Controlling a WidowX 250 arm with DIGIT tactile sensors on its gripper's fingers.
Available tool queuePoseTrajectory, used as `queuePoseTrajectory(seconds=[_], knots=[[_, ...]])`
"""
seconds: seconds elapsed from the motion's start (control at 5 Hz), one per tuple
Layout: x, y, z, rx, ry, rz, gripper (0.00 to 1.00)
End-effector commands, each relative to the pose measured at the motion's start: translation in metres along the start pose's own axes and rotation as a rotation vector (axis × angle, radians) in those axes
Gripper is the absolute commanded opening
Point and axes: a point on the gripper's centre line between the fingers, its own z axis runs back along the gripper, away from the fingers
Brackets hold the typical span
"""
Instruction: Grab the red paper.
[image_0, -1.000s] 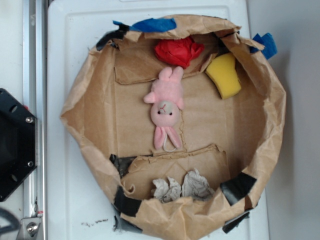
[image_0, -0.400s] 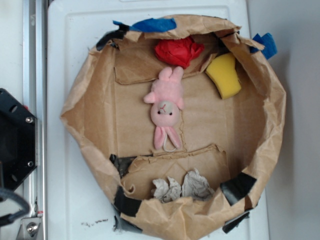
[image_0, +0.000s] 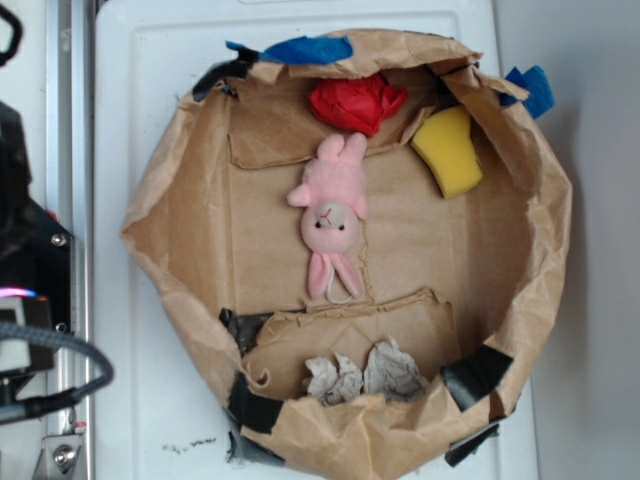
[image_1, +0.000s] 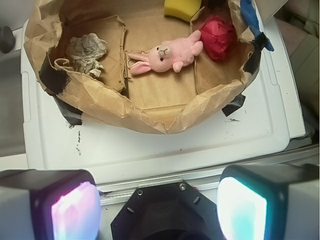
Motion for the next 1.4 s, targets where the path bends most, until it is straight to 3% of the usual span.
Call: queuePoseTrajectory(seconds=[0.0, 0.2, 0.4, 0.8, 1.0, 1.2], knots=[[0.003, 0.002, 0.004, 0.001, -0.013, 0.014, 1.00], [0.021, -0.001, 0.002, -0.032, 0.003, 0.087, 1.00], [0.044, -0.005, -0.002, -0.026, 0.014, 0.141, 1.00], [0.023, 0.008, -0.012, -0.032, -0.037, 0.100, 1.00], [0.056, 0.007, -0.024, -0.023, -0.063, 0.096, 1.00], [0.056, 0.007, -0.024, -0.023, -0.063, 0.096, 1.00]])
